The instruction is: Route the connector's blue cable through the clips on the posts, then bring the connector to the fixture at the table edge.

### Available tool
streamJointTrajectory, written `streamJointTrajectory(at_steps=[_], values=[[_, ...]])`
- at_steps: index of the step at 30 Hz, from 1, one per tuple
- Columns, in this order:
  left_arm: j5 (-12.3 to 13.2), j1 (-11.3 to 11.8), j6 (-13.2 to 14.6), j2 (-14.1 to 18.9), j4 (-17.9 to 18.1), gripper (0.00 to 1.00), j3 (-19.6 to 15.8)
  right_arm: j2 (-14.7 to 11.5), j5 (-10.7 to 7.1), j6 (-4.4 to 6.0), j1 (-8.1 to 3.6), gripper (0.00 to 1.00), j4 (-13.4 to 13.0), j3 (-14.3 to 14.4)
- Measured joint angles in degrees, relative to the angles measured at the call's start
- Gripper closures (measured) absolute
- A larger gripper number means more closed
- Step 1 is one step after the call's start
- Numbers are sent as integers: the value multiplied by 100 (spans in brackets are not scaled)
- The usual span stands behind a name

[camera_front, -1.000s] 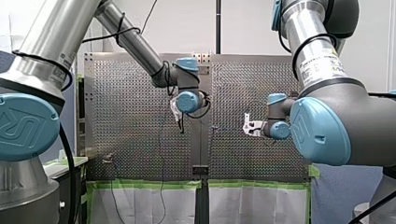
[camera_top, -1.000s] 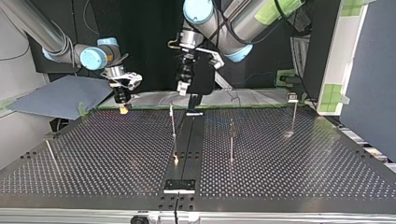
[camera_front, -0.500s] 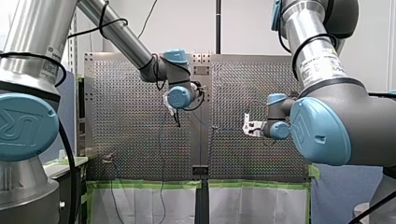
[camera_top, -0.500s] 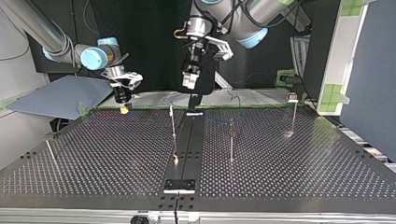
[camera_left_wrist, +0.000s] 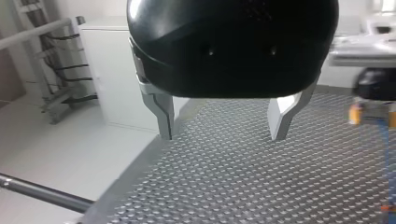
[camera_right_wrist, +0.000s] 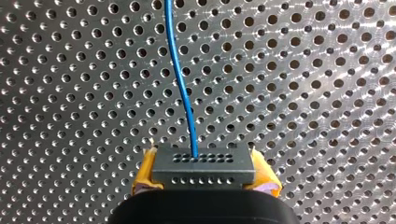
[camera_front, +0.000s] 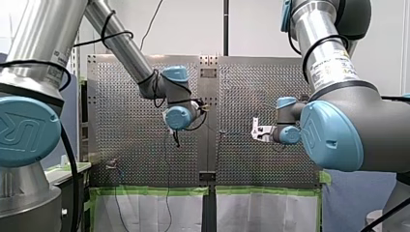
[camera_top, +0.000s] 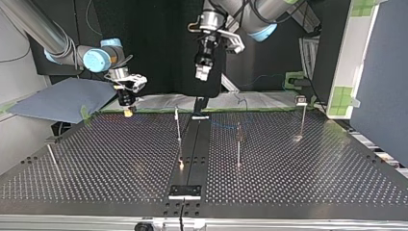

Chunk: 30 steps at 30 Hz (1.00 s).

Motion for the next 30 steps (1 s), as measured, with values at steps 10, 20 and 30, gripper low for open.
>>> streamJointTrajectory(at_steps=[10, 20, 30], values=[[6, 53, -29, -68, 258, 0, -466, 3, -1, -6, 1, 100, 2, 0], [-214, 179, -29, -70, 359, 0, -1013, 1, 3, -3, 1, 100, 6, 0], [62, 352, -82, -70, 391, 0, -1548, 2, 4, -2, 3, 100, 4, 0]])
